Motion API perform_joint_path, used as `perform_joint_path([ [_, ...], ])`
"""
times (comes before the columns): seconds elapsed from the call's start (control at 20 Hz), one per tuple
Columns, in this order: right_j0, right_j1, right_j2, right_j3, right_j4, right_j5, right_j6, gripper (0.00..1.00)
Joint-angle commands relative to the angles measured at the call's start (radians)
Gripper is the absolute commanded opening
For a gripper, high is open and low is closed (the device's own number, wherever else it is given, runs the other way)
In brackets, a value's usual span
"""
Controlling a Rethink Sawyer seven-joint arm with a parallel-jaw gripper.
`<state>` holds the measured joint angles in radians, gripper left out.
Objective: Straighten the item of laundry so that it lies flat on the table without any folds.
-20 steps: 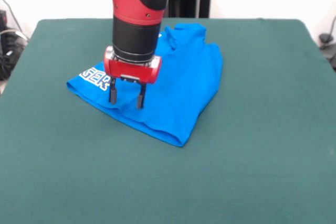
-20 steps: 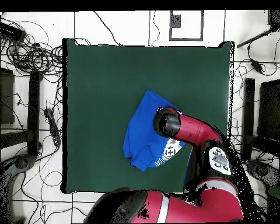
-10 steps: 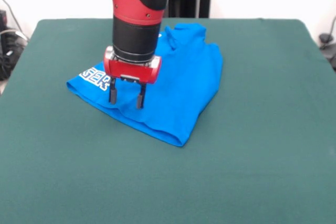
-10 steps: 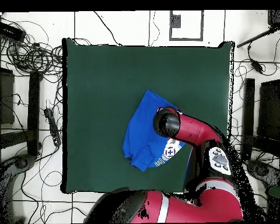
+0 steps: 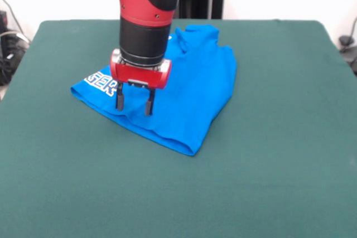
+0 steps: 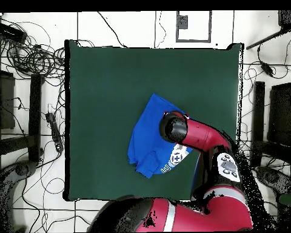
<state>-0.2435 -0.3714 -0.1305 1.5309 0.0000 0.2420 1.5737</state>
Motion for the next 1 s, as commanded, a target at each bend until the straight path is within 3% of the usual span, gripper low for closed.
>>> perform_joint_path([
  [0.05, 0.009, -0.001, 0.061, -0.002, 0.025, 0.066, 0.154, 1.00],
  [1.0, 0.013, -0.009, 0.051, -0.020, 0.024, 0.099, 0.145, 1.00],
])
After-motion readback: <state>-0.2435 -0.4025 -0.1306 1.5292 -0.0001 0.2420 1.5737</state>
